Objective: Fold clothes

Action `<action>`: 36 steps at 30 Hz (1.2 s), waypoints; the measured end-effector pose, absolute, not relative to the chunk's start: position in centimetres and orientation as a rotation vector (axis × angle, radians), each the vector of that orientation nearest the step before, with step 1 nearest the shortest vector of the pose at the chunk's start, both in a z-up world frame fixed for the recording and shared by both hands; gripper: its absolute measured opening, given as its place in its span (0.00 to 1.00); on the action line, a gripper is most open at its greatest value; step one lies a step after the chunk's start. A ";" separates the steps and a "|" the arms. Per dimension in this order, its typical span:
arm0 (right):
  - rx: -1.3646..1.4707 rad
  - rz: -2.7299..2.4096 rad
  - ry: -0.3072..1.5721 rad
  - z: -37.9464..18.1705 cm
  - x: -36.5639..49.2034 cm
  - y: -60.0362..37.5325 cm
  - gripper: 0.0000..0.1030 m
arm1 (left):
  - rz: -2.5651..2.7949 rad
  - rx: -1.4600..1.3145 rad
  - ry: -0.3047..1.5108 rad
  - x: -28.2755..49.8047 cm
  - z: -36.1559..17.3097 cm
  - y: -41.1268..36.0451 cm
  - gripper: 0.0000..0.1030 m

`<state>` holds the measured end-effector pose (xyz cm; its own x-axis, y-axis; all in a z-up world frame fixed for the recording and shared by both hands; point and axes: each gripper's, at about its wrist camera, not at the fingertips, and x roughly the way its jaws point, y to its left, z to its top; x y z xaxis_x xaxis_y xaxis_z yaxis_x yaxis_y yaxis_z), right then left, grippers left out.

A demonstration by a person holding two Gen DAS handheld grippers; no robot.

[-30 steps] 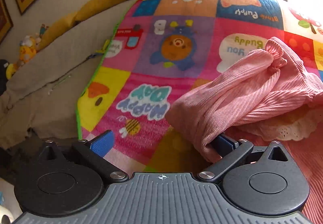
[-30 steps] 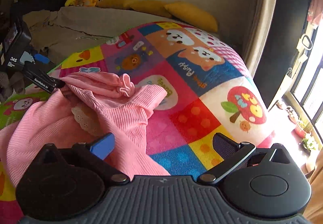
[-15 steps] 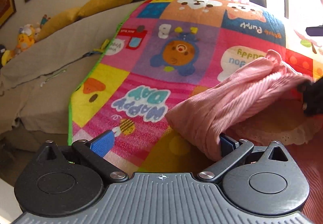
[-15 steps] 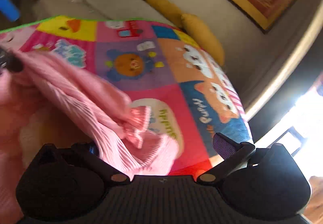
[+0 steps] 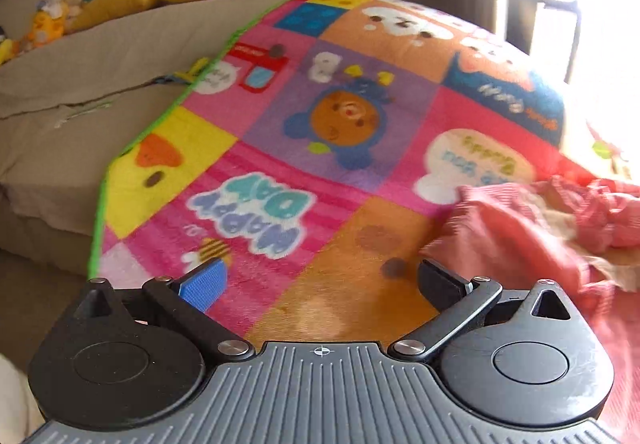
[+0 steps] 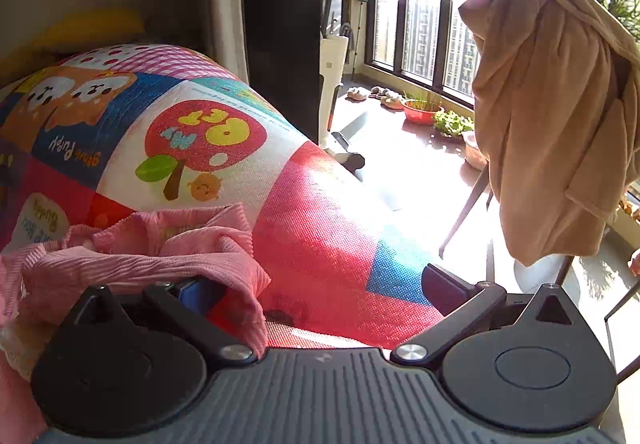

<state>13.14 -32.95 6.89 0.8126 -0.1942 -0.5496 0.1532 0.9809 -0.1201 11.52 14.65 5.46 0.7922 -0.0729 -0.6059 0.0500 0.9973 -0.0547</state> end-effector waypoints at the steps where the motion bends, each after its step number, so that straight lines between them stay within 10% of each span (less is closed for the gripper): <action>1: -0.194 -0.123 0.585 7.1 13.0 -31.3 1.00 | -0.144 -0.018 0.647 11.3 6.0 14.0 1.00; 9: -0.847 0.145 0.536 3.6 14.5 -18.6 1.00 | -0.535 0.440 0.671 10.7 5.7 0.8 1.00; 18: 0.230 -0.636 0.199 9.5 12.8 -38.9 1.00 | -0.409 0.516 0.665 12.5 4.5 0.3 1.00; 28: 0.024 -0.338 0.499 6.0 4.9 -40.8 1.00 | 0.463 0.191 0.599 22.8 6.3 15.3 1.00; 36: -0.277 0.028 0.561 5.5 4.0 -31.5 1.00 | -0.115 0.057 0.599 14.7 8.5 13.1 1.00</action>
<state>3.99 -31.48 5.49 0.8476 -0.0491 -0.5284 -0.1013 0.9624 -0.2519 14.68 13.15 8.55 0.8200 -0.0910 -0.5650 0.1243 0.9920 0.0206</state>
